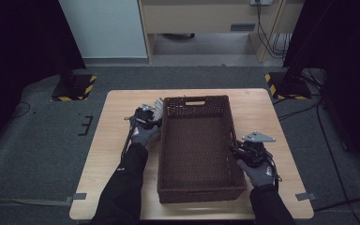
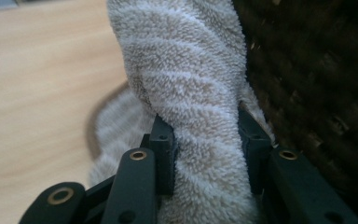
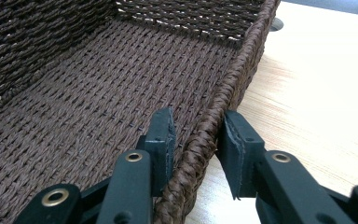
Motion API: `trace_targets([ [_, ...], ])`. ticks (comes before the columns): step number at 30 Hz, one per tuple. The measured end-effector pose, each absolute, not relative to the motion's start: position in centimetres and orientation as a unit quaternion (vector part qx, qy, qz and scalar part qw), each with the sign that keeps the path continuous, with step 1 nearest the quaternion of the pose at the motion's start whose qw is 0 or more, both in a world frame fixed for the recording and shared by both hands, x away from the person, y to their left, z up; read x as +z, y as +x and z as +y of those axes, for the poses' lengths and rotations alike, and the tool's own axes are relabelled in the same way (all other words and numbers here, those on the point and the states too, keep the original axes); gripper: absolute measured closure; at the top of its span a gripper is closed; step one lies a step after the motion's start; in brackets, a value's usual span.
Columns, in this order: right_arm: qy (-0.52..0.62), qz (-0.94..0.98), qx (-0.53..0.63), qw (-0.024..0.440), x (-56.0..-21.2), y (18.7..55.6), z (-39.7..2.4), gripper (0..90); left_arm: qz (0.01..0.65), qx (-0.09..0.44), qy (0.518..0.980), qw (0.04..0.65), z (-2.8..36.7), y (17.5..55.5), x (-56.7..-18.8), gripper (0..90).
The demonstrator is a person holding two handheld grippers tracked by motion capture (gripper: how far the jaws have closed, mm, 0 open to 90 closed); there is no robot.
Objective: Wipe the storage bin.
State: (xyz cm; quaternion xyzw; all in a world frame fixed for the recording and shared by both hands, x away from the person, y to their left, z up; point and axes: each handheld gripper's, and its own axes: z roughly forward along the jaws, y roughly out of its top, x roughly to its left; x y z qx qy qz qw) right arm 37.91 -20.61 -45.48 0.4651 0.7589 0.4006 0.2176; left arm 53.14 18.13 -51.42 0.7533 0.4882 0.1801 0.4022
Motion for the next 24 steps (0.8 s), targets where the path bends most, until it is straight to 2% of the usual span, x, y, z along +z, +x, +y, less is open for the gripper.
trace_targets([
  [6,0.466,0.759,0.400,0.219,-45.5,37.9,-20.6,66.6,0.495,0.169,0.741,0.421,19.0,52.8,-50.4,64.8],
  [13,0.468,0.758,0.398,0.219,-45.4,37.9,-20.5,66.7,0.458,0.181,0.710,0.503,20.4,51.7,-45.4,65.2],
  [17,0.467,0.757,0.400,0.219,-45.5,37.9,-20.5,66.7,0.452,0.188,0.726,0.483,19.8,52.1,-45.1,64.8],
  [24,0.468,0.758,0.398,0.219,-45.5,37.9,-20.5,66.5,0.464,0.179,0.758,0.421,18.9,53.2,-48.2,64.8],
])
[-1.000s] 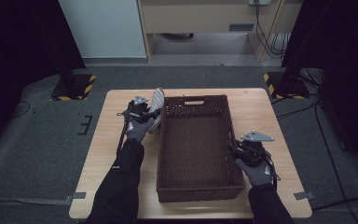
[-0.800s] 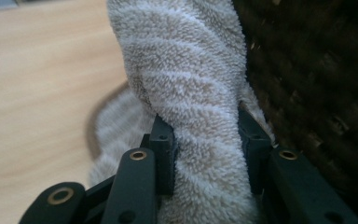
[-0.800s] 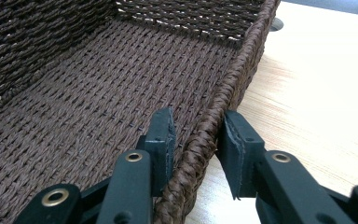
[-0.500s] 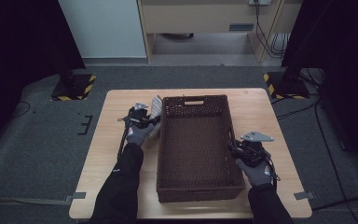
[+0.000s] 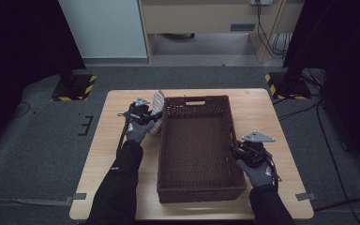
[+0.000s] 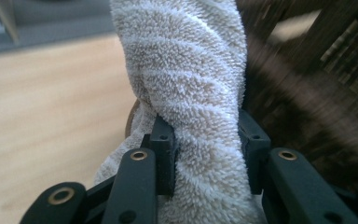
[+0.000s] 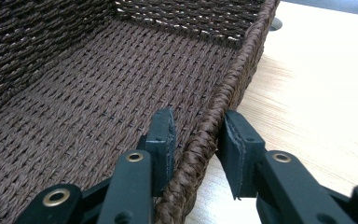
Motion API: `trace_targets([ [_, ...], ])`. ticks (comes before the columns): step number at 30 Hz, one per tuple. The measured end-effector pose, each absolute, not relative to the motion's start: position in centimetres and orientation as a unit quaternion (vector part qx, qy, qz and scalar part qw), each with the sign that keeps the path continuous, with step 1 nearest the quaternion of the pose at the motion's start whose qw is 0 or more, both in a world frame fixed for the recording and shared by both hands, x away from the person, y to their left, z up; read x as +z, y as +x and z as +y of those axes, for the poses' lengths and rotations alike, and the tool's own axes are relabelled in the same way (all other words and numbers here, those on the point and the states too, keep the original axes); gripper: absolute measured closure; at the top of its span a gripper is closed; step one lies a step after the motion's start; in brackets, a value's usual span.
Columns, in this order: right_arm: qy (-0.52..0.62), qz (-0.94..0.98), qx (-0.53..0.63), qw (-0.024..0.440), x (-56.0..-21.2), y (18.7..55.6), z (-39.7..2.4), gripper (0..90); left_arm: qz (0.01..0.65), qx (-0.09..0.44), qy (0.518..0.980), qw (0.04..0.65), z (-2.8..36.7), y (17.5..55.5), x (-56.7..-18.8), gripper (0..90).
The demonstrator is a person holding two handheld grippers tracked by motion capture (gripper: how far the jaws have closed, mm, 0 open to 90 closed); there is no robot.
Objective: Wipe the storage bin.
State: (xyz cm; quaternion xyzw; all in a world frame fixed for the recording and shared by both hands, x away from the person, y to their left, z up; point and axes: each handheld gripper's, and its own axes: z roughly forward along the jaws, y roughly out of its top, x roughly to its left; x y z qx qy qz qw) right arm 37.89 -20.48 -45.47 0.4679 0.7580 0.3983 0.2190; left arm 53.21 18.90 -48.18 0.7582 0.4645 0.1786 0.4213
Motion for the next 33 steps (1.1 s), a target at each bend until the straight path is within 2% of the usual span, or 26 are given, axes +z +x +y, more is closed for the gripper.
trace_targets([
  [3,0.468,0.758,0.399,0.219,-45.5,37.9,-20.5,66.6,0.466,0.171,0.779,0.384,18.2,53.3,-50.3,64.7],
  [6,0.470,0.756,0.399,0.219,-45.5,37.8,-20.5,66.8,0.479,0.159,0.761,0.408,18.6,53.1,-51.0,64.6],
  [11,0.477,0.754,0.392,0.225,-45.4,37.8,-20.2,68.6,0.475,0.162,0.743,0.443,20.1,52.3,-48.8,64.8],
  [16,0.480,0.752,0.388,0.231,-45.4,37.9,-20.0,69.7,0.444,0.163,0.736,0.485,20.8,50.5,-45.9,64.8],
  [20,0.483,0.751,0.385,0.231,-45.4,38.0,-19.8,69.7,0.430,0.166,0.737,0.494,20.8,49.7,-44.8,64.7],
  [24,0.485,0.749,0.390,0.227,-45.4,38.0,-19.9,69.3,0.431,0.161,0.759,0.461,20.3,50.3,-46.0,64.6],
  [31,0.484,0.750,0.390,0.227,-45.4,38.0,-20.0,69.2,0.444,0.153,0.793,0.388,18.8,51.0,-50.4,64.7],
  [33,0.484,0.749,0.391,0.227,-45.4,38.0,-20.0,69.2,0.458,0.143,0.778,0.407,19.1,50.9,-50.9,64.7],
])
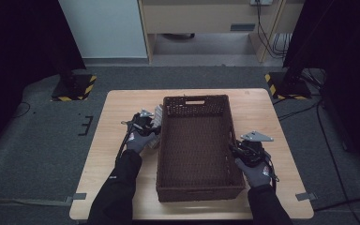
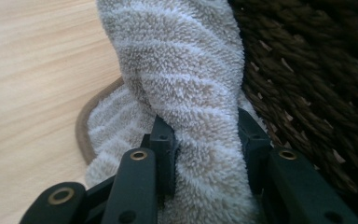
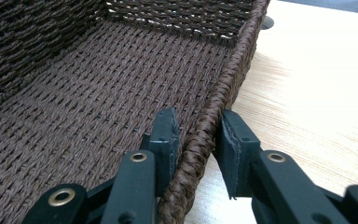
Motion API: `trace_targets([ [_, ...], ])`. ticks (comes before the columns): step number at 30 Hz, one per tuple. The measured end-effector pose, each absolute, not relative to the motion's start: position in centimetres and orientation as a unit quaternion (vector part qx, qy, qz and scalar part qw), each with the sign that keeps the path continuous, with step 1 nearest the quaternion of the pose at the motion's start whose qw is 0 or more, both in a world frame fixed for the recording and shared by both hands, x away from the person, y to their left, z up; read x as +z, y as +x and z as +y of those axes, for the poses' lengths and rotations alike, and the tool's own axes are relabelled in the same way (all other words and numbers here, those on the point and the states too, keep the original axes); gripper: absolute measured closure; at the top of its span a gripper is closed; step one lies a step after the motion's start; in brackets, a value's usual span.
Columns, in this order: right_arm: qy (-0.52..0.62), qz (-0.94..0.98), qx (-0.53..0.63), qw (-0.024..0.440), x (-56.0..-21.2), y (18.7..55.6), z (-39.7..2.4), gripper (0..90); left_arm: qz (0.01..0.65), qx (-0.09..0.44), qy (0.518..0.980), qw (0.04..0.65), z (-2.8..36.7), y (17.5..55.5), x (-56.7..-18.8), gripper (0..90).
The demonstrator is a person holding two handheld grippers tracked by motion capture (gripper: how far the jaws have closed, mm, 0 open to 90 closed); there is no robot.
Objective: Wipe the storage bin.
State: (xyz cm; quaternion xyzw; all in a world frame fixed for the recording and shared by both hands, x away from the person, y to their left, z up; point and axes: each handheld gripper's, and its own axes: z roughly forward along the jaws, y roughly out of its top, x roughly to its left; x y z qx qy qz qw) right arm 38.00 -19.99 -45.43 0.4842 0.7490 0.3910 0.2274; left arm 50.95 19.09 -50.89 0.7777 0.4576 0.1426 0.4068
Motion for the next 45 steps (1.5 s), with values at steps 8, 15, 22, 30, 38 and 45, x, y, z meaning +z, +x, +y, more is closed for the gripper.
trace_targets([
  [8,0.490,0.748,0.385,0.229,-45.4,38.1,-19.8,69.9,0.450,0.135,0.740,0.482,21.4,49.6,-47.1,64.5],
  [15,0.490,0.748,0.382,0.232,-45.3,38.4,-19.6,69.7,0.418,0.153,0.760,0.473,20.8,48.9,-45.7,64.3],
  [22,0.488,0.750,0.383,0.230,-45.3,38.4,-19.6,69.0,0.429,0.139,0.785,0.424,19.8,49.3,-49.5,64.5],
  [30,0.489,0.748,0.386,0.229,-45.4,38.4,-19.7,68.7,0.442,0.129,0.769,0.443,20.8,48.9,-49.7,64.4],
  [38,0.489,0.747,0.388,0.228,-45.4,38.4,-19.7,68.3,0.406,0.148,0.755,0.493,21.3,47.2,-45.4,64.0],
  [45,0.490,0.747,0.388,0.226,-45.4,38.4,-19.8,68.2,0.411,0.140,0.769,0.470,20.9,47.3,-47.0,64.1],
])
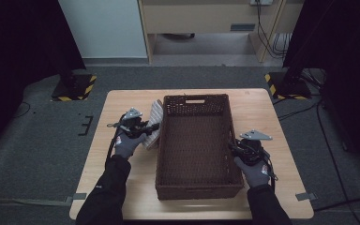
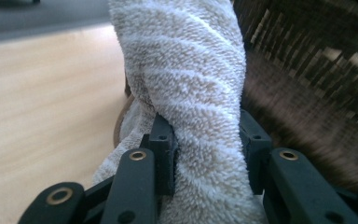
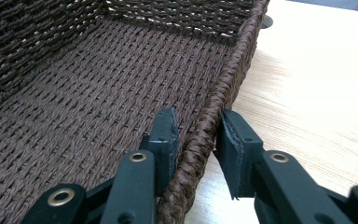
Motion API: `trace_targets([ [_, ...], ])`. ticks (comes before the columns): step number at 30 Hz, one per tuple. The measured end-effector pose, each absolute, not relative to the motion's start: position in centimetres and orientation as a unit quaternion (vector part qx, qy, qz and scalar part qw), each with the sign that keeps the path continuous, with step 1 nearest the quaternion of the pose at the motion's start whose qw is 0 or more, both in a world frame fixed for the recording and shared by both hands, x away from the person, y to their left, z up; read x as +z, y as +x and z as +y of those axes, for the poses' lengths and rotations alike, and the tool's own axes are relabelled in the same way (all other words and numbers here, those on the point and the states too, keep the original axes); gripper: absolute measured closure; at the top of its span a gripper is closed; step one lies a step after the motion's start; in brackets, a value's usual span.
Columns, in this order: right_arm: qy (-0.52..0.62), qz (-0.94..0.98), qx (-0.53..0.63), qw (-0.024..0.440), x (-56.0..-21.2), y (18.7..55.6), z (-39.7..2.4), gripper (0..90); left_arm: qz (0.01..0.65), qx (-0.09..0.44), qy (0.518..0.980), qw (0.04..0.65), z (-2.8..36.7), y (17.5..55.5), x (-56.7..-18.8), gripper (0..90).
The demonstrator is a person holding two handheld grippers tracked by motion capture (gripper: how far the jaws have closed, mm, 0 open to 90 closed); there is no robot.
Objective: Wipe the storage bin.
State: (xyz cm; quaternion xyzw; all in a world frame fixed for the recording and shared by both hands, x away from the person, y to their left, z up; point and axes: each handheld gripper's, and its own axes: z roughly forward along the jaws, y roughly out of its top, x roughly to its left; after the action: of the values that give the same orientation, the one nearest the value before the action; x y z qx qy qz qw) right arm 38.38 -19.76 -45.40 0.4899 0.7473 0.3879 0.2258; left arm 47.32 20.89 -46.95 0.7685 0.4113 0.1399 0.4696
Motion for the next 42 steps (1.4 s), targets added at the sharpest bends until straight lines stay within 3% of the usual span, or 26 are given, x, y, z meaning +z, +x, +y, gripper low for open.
trace_targets([
  [8,0.489,0.748,0.387,0.228,-45.4,38.4,-19.7,68.2,0.430,0.123,0.785,0.429,20.4,47.3,-50.9,63.9],
  [21,0.498,0.742,0.384,0.231,-45.4,39.1,-19.2,68.8,0.397,0.156,0.764,0.484,21.6,45.7,-46.0,63.7],
  [32,0.499,0.740,0.390,0.225,-45.5,39.1,-19.3,68.1,0.403,0.146,0.815,0.389,20.2,46.7,-50.6,63.6],
  [42,0.501,0.739,0.391,0.223,-45.5,39.0,-19.4,68.0,0.426,0.131,0.774,0.449,21.6,46.2,-49.1,63.5],
])
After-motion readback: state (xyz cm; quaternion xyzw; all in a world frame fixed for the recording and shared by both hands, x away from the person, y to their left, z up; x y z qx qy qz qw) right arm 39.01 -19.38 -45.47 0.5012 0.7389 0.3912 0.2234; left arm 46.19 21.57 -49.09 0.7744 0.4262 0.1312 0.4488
